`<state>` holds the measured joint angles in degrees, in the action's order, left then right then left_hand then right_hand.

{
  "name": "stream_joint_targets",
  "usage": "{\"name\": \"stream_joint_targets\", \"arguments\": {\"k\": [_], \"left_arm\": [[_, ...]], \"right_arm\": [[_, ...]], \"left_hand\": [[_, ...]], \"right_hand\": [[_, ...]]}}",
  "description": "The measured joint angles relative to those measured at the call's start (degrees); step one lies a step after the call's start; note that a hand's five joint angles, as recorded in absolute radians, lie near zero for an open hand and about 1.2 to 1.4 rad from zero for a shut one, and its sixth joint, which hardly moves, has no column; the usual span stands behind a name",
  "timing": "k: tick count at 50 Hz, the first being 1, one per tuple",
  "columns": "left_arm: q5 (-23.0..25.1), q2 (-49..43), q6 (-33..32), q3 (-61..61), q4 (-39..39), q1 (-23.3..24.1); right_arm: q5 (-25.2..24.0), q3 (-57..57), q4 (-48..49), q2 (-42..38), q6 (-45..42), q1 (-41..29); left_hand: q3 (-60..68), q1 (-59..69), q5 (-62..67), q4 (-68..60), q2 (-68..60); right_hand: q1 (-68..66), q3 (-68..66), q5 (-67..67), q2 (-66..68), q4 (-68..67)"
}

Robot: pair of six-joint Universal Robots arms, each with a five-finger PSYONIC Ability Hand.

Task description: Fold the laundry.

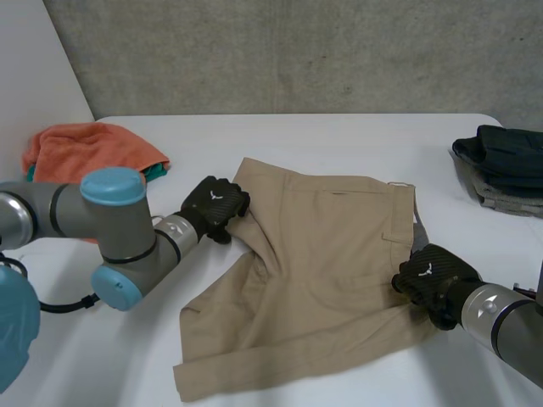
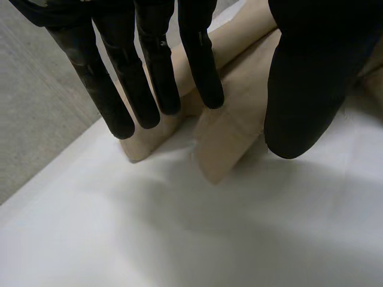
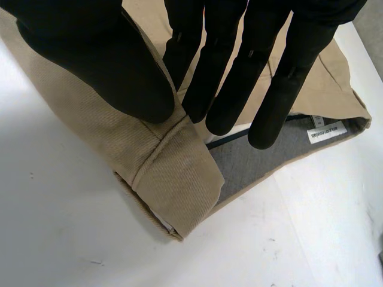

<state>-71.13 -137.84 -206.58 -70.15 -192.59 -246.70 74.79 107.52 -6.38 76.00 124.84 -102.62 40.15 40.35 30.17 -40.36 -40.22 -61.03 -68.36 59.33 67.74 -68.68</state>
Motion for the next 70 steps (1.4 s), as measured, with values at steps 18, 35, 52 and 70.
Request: {"name": "stream_joint_targets", "arguments": {"k": [18,35,52,70], "left_arm": [[-13.52,1.76,-1.68,-1.25,-3.02,1.68],[-27.44,12.95,-13.17,-13.67,3.84,7.99],[-30.21,31.19,-0.72,-19.61,10.77,14.1],[-29.73,30.4,21.16,-28.71,25.27,20.54]], "right_arm": [[0.01,0.69,1.18,0.03,0.38,0.23],[-0.08,0.29,1.36,0.1,4.38,0.3],[0.01,-1.28,3.11,0.19,8.7,0.41],[-0.08,-2.54,6.92,0.22,15.42,0.75]], "left_hand": [[27.94,25.26,25.79,-28.23,-28.11],[2.41,-2.38,1.84,-1.98,-2.01],[-11.06,-10.48,-10.83,11.11,11.05],[-9.08,-8.64,-9.24,9.5,8.73]], "right_hand": [[0.0,0.0,0.0,0.0,0.0],[0.0,0.0,0.0,0.0,0.0],[0.0,0.0,0.01,0.0,0.0],[0.0,0.0,0.0,0.0,0.0]]}}
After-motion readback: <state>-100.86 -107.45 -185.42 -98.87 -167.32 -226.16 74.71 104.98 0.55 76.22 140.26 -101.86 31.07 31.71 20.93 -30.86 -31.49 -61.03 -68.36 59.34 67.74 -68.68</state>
